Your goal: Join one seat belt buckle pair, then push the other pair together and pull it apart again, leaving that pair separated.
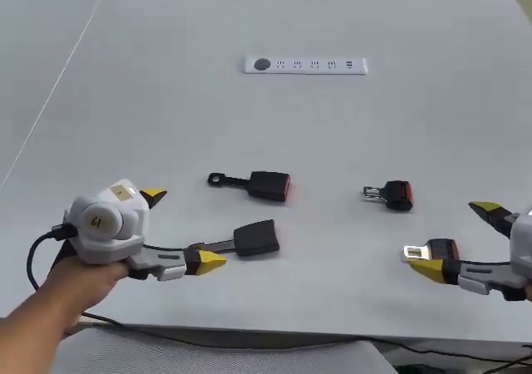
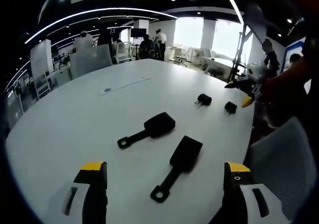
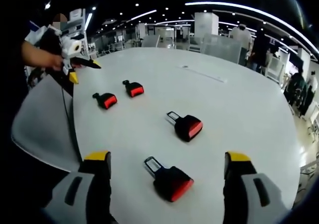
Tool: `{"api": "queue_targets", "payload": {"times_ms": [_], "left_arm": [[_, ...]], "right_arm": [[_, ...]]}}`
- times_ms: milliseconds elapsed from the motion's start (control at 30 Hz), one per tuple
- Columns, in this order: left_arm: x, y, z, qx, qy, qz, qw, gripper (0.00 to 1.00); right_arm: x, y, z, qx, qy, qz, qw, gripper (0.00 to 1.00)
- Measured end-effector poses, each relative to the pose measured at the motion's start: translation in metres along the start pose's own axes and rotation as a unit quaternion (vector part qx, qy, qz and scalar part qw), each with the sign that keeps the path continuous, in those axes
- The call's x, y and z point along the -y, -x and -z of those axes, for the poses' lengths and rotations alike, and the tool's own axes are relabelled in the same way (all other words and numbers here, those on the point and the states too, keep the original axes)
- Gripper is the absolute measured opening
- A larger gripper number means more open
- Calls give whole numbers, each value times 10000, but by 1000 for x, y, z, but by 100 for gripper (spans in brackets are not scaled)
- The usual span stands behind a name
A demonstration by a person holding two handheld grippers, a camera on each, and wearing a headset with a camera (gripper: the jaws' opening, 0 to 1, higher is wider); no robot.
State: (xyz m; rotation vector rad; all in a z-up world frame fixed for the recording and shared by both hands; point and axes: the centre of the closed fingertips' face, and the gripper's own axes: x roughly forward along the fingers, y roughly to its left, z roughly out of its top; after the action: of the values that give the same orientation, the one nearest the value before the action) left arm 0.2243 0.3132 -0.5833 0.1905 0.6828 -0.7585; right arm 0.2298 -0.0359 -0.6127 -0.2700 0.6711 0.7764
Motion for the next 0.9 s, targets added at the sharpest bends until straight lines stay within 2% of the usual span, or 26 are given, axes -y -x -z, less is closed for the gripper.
{"api": "queue_targets", "payload": {"times_ms": [333,400,533,733,900], "left_arm": [[9,-16,4,-170,-134,256,9994,97],[9,-19,4,-199,-161,293,9992,97],[11,-26,4,-230,-210,394,9987,96],[15,-38,8,-404,-361,578,9969,94],[17,-50,11,-458,-391,762,9953,91]], "right_arm": [[2,-2,13,-311,202,-254,9990,93],[1,-3,15,-415,395,-331,9978,91],[0,-7,18,-524,485,-503,9962,91],[0,-9,25,-727,652,-754,9924,88],[1,-11,31,-889,760,-974,9883,82]]}}
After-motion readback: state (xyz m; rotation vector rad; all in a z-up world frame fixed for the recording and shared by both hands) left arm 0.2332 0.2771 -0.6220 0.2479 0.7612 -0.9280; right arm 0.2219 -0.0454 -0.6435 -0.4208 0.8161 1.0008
